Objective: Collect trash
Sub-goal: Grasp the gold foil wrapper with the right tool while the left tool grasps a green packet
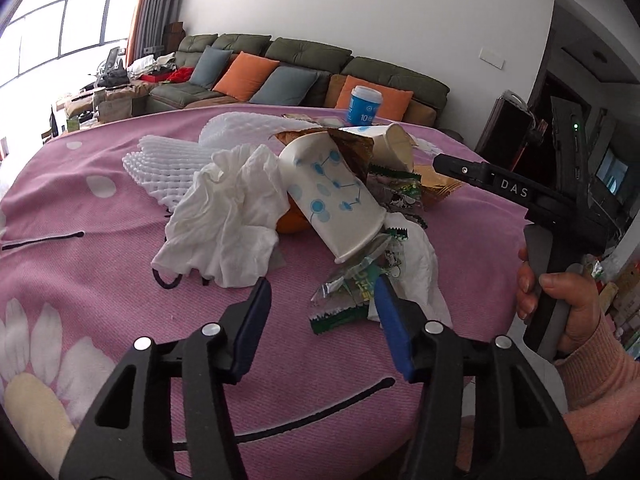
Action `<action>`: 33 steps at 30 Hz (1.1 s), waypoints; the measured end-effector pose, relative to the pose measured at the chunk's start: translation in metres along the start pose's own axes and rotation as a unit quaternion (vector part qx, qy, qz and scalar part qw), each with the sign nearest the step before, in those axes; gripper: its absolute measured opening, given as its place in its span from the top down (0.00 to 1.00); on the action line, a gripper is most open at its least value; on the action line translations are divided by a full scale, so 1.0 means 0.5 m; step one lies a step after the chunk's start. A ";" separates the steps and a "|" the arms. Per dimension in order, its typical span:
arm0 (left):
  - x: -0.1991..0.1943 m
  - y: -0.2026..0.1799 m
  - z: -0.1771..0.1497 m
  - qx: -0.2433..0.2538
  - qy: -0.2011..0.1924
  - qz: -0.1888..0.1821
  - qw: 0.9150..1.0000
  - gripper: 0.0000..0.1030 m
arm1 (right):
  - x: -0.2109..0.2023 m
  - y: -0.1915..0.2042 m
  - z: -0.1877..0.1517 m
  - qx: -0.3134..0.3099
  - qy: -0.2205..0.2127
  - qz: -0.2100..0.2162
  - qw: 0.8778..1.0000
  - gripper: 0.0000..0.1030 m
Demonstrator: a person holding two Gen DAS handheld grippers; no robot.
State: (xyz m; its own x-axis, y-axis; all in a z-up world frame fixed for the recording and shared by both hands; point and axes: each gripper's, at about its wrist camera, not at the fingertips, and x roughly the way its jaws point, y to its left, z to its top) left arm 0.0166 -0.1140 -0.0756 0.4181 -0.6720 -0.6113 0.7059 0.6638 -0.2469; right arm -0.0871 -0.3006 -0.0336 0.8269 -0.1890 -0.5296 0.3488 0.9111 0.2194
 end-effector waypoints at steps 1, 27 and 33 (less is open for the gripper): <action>0.001 0.004 -0.001 -0.005 0.002 -0.007 1.000 0.59 | 0.006 -0.007 -0.002 0.008 0.007 0.007 1.000 0.41; -0.143 0.070 -0.018 -0.023 -0.054 -0.013 0.998 0.99 | -0.115 0.020 0.056 -0.011 -0.068 0.056 0.996 0.83; -0.241 0.119 -0.028 -0.045 -0.088 0.018 0.995 0.99 | -0.130 0.126 0.065 -0.059 -0.074 0.139 0.986 0.83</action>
State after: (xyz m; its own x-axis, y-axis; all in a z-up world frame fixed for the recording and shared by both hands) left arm 0.0001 0.0111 -0.0272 0.5418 -0.6890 -0.4813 0.6373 0.7102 -0.2992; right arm -0.1047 -0.2428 0.0412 0.9415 0.0312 -0.3357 0.0528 0.9697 0.2384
